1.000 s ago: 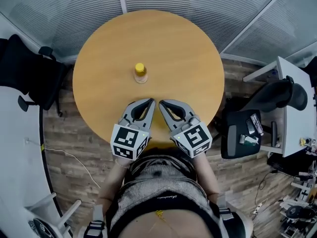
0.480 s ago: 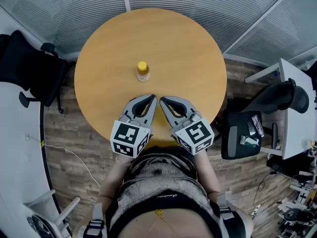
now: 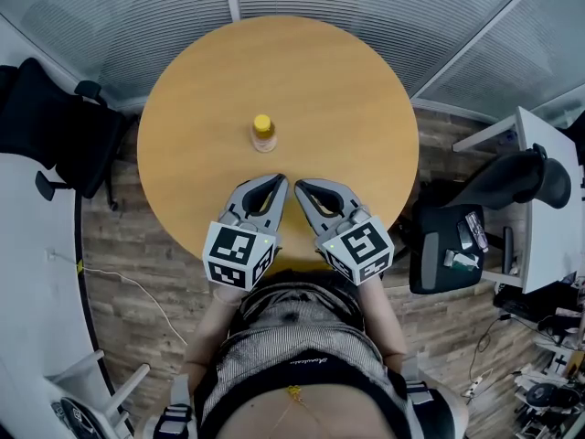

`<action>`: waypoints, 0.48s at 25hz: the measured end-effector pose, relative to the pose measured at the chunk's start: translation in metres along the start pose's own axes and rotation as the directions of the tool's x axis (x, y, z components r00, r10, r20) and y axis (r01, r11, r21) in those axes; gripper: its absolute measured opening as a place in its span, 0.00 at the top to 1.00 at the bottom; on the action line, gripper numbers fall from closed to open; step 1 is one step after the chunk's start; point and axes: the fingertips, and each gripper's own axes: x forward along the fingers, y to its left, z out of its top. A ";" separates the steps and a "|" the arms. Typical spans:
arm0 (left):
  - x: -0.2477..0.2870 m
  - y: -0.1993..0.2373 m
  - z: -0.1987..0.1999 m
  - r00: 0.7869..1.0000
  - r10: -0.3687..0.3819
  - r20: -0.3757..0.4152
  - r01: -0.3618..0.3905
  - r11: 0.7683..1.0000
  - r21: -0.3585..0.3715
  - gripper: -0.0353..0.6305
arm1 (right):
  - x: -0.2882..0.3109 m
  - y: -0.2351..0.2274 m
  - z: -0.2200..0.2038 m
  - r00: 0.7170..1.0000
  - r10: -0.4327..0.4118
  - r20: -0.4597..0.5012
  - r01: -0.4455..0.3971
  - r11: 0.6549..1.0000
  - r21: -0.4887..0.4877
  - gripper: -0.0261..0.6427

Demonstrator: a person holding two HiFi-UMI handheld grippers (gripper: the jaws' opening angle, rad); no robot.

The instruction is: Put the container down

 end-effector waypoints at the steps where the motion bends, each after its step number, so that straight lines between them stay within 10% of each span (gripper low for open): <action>1: -0.001 0.001 0.000 1.000 0.001 0.000 -0.001 1.000 -0.001 0.92 | 0.001 0.002 0.000 1.000 0.001 -0.003 -0.001 1.000 0.000 0.93; 12: -0.001 0.001 -0.004 1.000 -0.002 -0.011 0.002 1.000 0.003 0.92 | 0.002 0.004 -0.004 1.000 0.006 -0.015 -0.006 1.000 -0.001 0.93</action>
